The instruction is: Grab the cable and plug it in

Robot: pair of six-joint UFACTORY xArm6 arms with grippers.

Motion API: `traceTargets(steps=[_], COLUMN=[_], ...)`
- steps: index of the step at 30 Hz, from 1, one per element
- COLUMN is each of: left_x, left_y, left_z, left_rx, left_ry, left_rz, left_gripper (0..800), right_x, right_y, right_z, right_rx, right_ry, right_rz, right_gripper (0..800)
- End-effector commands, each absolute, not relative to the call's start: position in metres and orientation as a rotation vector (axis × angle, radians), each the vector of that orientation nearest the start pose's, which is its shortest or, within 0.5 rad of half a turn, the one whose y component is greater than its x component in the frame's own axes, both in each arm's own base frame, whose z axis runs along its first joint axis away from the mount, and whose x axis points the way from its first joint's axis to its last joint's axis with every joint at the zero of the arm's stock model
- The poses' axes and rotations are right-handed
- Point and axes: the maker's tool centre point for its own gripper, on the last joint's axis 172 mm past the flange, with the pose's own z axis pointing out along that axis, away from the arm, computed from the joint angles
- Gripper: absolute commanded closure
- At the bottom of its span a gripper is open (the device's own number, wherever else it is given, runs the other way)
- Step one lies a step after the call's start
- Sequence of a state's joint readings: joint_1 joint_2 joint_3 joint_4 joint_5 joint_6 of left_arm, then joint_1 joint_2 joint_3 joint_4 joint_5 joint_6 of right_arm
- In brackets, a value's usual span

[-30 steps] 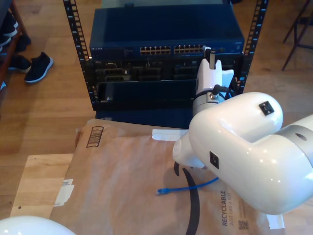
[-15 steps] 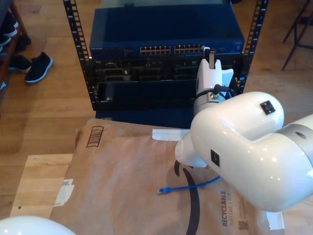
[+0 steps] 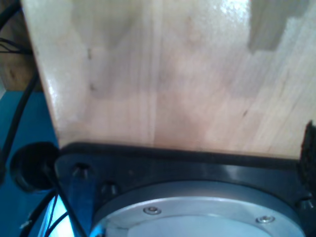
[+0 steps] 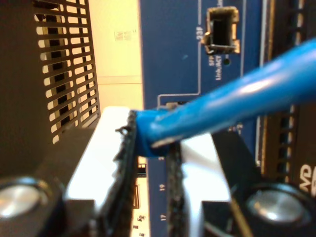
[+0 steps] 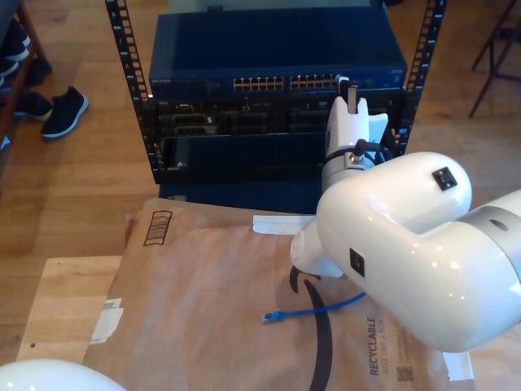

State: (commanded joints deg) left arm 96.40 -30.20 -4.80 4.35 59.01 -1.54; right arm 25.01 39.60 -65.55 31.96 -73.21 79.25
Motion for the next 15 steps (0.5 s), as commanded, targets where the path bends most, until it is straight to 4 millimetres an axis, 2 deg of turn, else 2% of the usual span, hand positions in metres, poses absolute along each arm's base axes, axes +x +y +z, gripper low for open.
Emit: traceTargets(steps=[15], left_x=[-0.0282], left_y=[0.1211], left_z=[0.0274], left_rx=[1.916], left_ry=[2.088], left_rz=[-0.467], left_gripper=[0], right_x=[0.6645], right_y=[0.149], right_z=[0.2789], right_rx=[-1.057], right_ry=[1.206], right_rz=[-1.288], right_gripper=[800])
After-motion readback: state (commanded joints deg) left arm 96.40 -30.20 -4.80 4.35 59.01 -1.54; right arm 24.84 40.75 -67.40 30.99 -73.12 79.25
